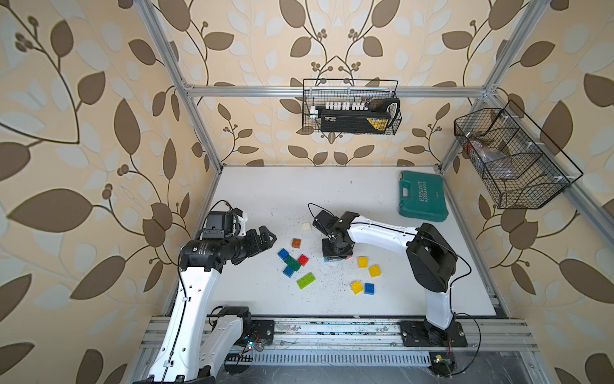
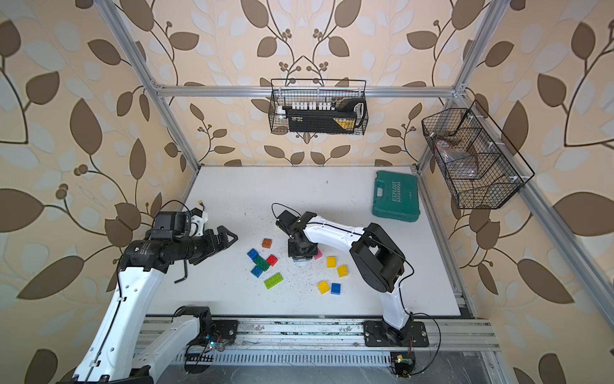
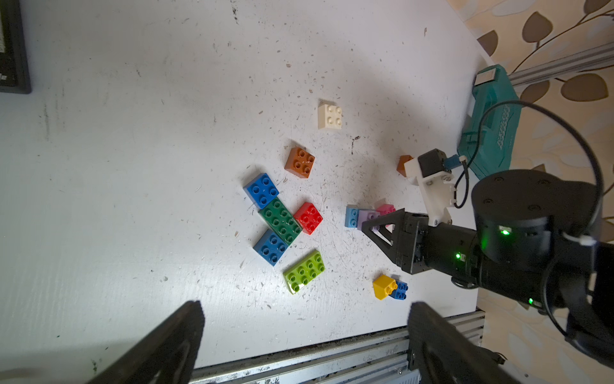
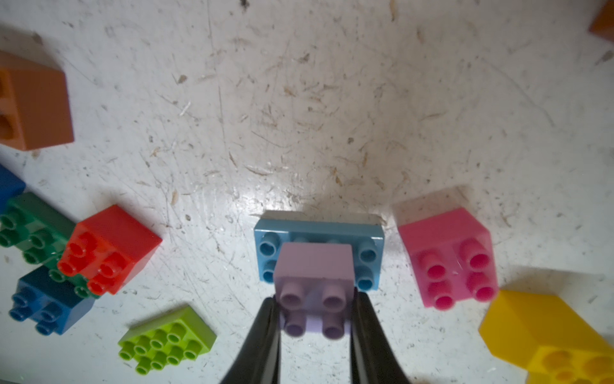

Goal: Assemble the number 1 with lego
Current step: Assemble the lego brick with the lego brick.

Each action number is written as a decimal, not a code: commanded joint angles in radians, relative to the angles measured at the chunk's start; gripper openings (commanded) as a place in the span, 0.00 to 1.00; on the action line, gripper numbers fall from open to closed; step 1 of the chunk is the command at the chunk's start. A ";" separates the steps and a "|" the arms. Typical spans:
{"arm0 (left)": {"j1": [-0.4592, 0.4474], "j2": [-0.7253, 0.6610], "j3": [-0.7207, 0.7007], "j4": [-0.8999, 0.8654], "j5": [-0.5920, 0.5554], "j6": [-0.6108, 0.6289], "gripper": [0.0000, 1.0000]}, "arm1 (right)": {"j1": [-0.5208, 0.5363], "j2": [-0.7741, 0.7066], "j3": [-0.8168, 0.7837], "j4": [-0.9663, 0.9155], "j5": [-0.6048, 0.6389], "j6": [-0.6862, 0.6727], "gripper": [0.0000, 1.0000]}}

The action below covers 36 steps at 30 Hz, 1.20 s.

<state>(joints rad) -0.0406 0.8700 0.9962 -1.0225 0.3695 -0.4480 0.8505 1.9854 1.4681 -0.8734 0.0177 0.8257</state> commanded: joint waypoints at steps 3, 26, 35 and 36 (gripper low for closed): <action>-0.001 -0.011 0.006 0.004 0.006 0.005 0.99 | -0.004 -0.008 0.040 -0.078 -0.007 0.022 0.07; -0.001 -0.013 0.005 0.006 0.009 0.007 0.99 | -0.018 0.021 0.048 -0.030 0.012 0.034 0.07; -0.001 -0.015 0.005 0.006 0.009 0.006 0.99 | -0.018 0.028 0.015 -0.015 0.011 0.038 0.07; -0.001 -0.017 0.005 0.006 0.009 0.006 0.99 | -0.018 0.031 0.015 -0.016 0.010 0.038 0.07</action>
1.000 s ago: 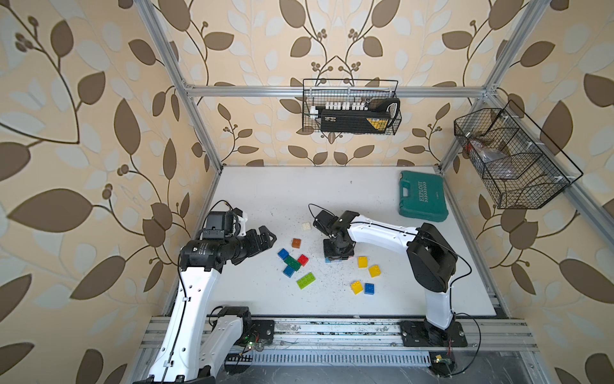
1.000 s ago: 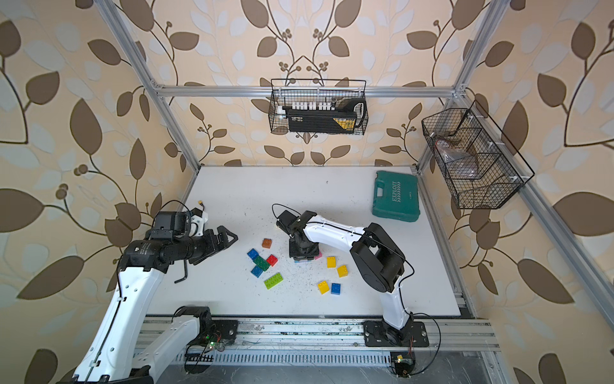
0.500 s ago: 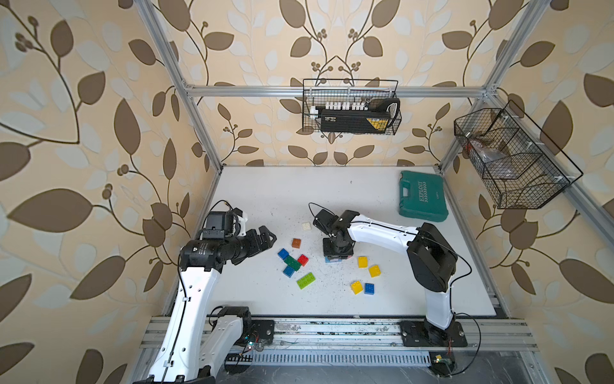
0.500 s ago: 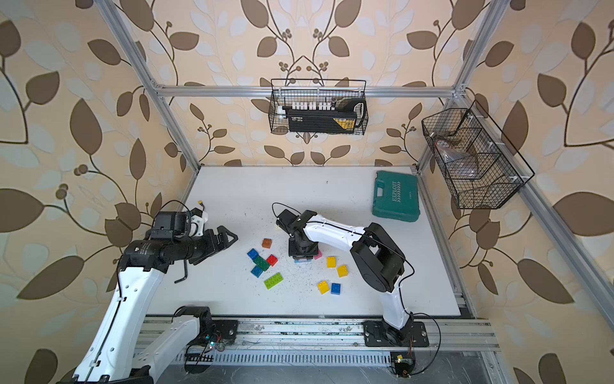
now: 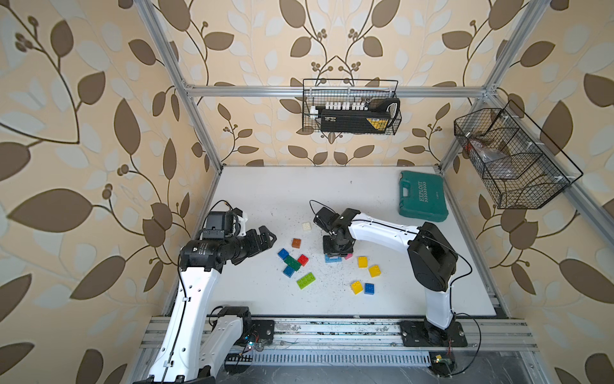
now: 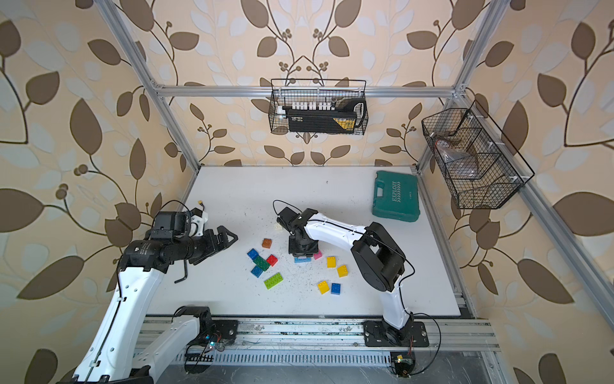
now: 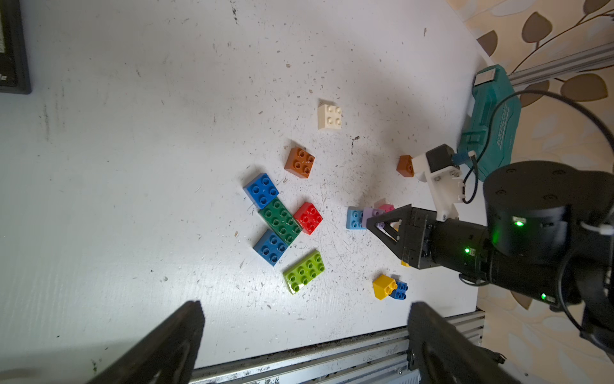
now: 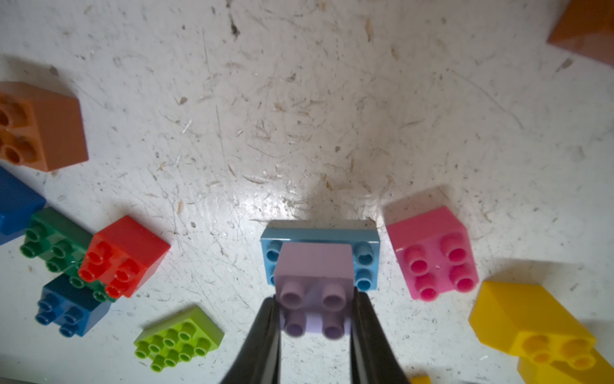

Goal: Assemble the number 1 with lego
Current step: Assemble the lego brick with the lego brick.

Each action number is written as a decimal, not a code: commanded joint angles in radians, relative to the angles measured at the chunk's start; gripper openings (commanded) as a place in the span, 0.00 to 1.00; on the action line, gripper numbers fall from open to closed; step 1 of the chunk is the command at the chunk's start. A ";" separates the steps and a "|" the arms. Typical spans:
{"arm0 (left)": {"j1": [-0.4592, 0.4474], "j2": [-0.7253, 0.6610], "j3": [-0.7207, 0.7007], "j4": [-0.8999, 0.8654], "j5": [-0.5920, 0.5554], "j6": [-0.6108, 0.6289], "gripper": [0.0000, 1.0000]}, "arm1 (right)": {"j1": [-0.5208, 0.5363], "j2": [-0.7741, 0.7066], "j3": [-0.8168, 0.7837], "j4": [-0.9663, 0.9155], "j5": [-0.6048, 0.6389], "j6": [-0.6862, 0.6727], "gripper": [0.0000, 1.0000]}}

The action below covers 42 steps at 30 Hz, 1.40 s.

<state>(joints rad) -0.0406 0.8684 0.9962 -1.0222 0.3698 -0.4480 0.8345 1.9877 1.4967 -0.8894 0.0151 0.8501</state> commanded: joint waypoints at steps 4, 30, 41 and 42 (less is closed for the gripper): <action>-0.001 -0.016 0.005 0.005 0.006 0.006 0.99 | 0.000 0.039 -0.019 0.004 0.011 0.014 0.06; -0.001 -0.020 0.005 0.005 0.005 0.007 0.99 | 0.034 0.016 -0.089 0.012 0.025 0.047 0.06; -0.001 -0.021 0.005 0.005 0.003 0.005 0.99 | 0.017 0.054 -0.115 0.031 0.039 0.056 0.05; -0.001 -0.020 0.006 0.005 0.003 0.005 0.99 | 0.017 0.061 -0.113 0.031 0.039 0.063 0.05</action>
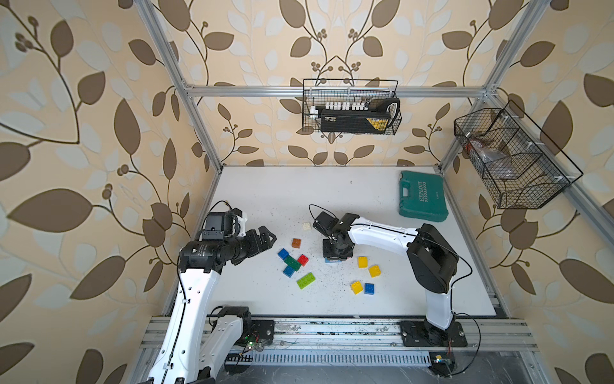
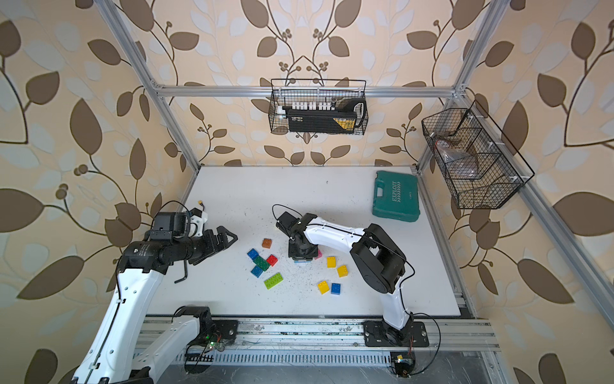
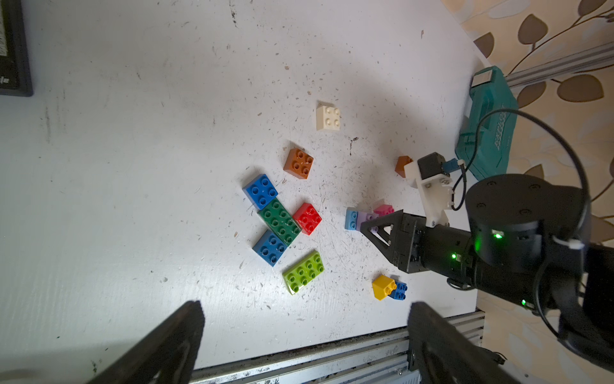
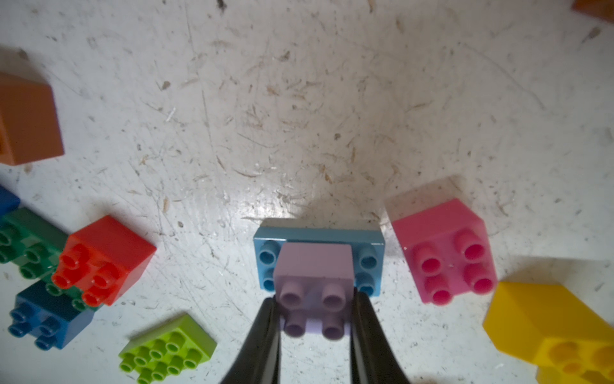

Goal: Assemble the number 1 with lego
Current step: Assemble the lego brick with the lego brick.

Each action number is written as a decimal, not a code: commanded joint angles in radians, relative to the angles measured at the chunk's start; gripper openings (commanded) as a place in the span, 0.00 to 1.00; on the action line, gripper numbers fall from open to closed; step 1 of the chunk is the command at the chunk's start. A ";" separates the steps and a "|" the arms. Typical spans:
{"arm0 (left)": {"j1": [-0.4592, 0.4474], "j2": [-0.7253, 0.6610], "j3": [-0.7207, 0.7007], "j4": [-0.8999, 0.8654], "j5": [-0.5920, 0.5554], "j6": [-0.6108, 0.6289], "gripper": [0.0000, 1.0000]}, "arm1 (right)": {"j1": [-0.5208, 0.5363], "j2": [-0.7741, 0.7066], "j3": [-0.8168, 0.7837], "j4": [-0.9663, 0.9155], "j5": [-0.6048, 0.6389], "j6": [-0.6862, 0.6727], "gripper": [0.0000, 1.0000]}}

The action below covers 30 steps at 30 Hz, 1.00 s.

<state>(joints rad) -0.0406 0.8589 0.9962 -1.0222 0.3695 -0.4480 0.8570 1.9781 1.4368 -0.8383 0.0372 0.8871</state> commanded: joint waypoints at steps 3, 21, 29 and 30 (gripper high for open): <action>-0.001 -0.012 0.005 0.005 0.003 0.005 0.99 | -0.006 0.106 -0.044 -0.025 0.011 0.048 0.05; -0.001 -0.018 0.005 0.007 0.006 0.006 0.99 | -0.003 0.091 0.026 -0.079 0.008 0.062 0.19; -0.001 -0.020 0.005 0.004 0.000 0.005 0.99 | -0.003 -0.053 0.109 -0.123 0.001 0.062 0.55; -0.001 -0.020 0.005 0.002 -0.001 0.005 0.99 | -0.003 -0.074 0.108 -0.124 0.002 0.067 0.57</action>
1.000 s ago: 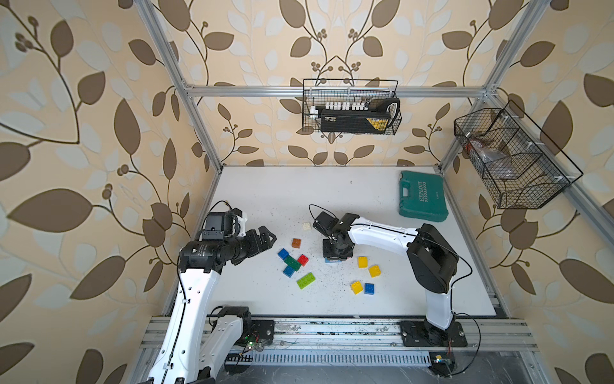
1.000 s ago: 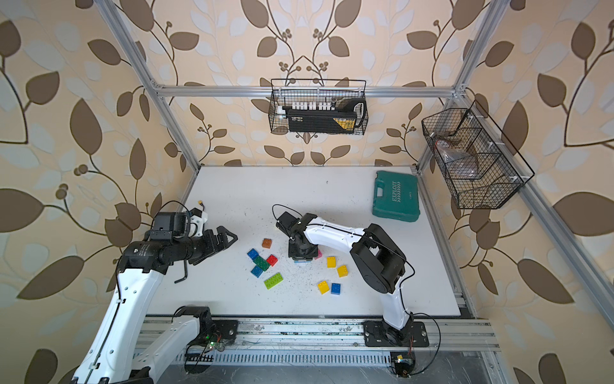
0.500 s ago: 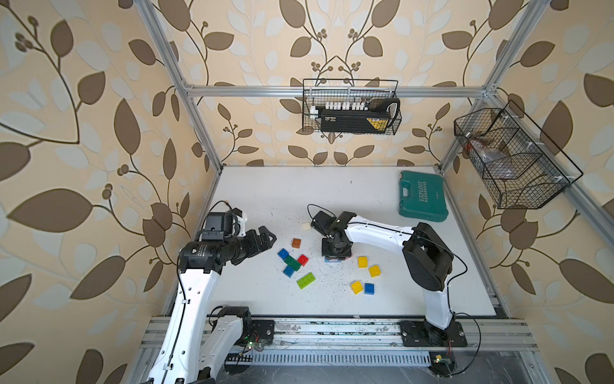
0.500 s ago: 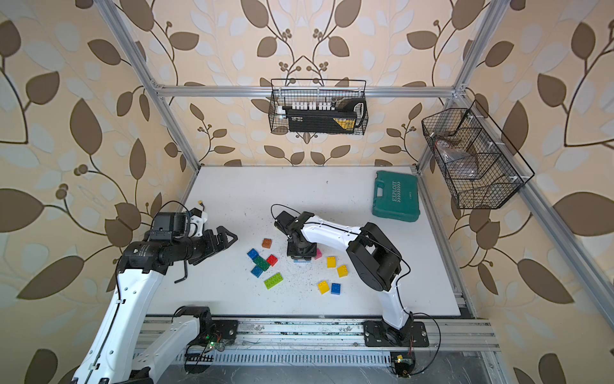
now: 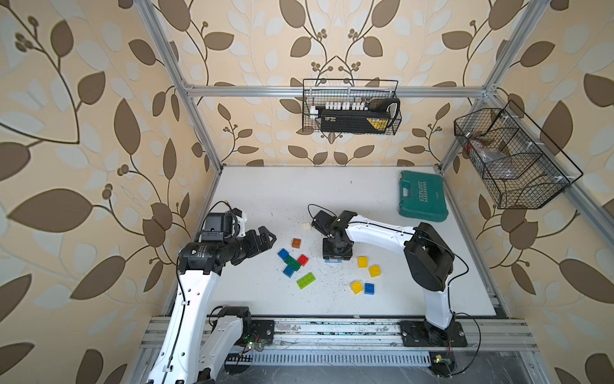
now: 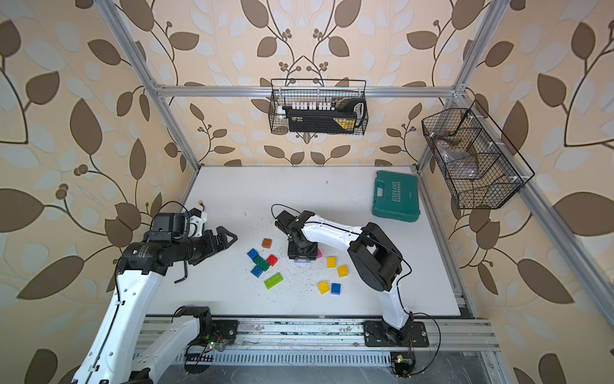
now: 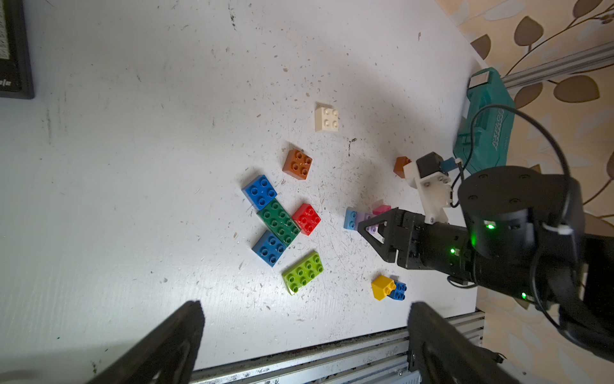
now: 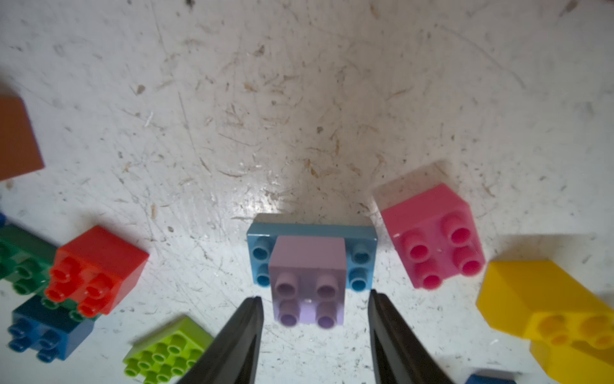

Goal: Assemble the number 1 with lego
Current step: Assemble the lego brick with the lego brick, then pick up the lego brick from the center of the board.

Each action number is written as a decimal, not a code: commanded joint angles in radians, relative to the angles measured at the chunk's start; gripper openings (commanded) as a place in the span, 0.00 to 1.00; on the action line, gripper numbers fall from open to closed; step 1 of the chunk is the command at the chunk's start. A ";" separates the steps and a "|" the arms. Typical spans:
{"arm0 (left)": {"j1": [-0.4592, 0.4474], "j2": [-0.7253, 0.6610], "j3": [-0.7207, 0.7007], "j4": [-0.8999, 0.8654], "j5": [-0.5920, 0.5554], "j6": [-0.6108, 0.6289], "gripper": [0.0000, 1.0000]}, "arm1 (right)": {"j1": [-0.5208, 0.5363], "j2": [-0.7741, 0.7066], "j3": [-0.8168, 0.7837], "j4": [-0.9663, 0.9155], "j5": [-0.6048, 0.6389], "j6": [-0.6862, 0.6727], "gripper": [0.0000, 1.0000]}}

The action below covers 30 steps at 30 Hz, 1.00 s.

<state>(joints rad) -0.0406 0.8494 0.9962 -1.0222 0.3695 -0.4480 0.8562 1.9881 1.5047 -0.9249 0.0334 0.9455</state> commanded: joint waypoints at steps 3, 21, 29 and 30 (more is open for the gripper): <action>-0.001 -0.010 0.005 0.002 -0.003 0.005 0.99 | -0.005 -0.149 0.011 -0.037 0.028 0.023 0.59; -0.052 0.095 0.023 -0.015 0.058 0.014 0.99 | -0.083 -0.547 -0.459 -0.019 0.030 -0.004 0.61; -0.277 0.087 -0.067 0.074 0.026 -0.235 0.99 | -0.083 -0.722 -0.606 -0.065 0.024 -0.009 0.62; -0.325 0.076 -0.089 0.097 -0.007 -0.279 0.99 | -0.083 -0.732 -0.605 -0.085 0.031 -0.011 0.61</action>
<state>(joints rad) -0.3008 0.9573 0.9508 -0.9802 0.3729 -0.5892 0.7685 1.2751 0.9169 -0.9581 0.0559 0.9459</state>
